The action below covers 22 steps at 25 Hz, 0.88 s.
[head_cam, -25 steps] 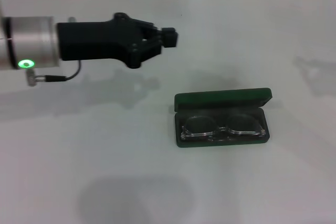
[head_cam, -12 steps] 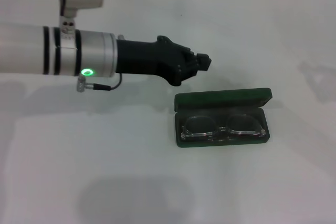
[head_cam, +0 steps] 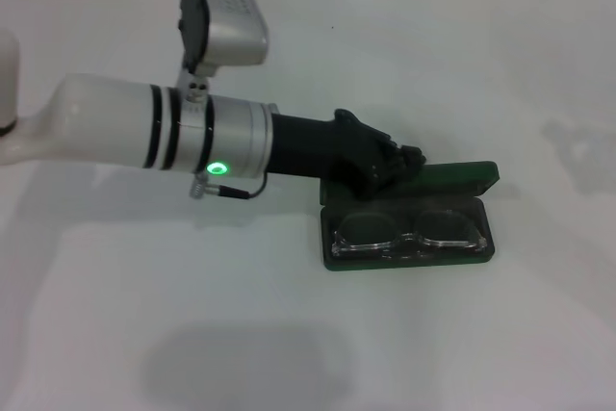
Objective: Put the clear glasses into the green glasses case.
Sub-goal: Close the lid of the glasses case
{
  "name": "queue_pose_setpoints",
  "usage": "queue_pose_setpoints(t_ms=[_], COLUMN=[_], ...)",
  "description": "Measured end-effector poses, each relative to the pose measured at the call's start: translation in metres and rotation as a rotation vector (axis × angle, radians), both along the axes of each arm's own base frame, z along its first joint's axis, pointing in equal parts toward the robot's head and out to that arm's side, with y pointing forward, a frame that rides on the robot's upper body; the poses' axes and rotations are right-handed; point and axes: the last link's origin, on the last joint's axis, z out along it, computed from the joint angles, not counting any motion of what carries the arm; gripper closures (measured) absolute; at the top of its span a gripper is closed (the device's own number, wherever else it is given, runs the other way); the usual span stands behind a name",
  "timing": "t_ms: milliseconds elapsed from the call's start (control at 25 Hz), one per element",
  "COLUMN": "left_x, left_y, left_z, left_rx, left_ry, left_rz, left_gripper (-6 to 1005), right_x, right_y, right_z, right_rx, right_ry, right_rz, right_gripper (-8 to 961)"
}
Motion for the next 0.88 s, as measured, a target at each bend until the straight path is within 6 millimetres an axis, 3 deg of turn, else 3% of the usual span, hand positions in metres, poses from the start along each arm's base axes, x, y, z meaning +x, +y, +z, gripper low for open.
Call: queue_pose_setpoints(t_ms=[560, 880], left_x=[0.008, 0.003], left_y=[0.002, 0.003], left_z=[-0.001, -0.013], left_rx=[0.026, 0.05], left_ry=[-0.052, 0.008], left_rz=[0.006, 0.018], left_gripper=[926, 924], right_x=[0.001, 0.002], right_y=[-0.001, -0.002], right_z=[-0.006, -0.007], right_rx=[-0.02, -0.023], right_ry=[0.019, 0.025], right_rz=[0.002, -0.002], right_gripper=[869, 868])
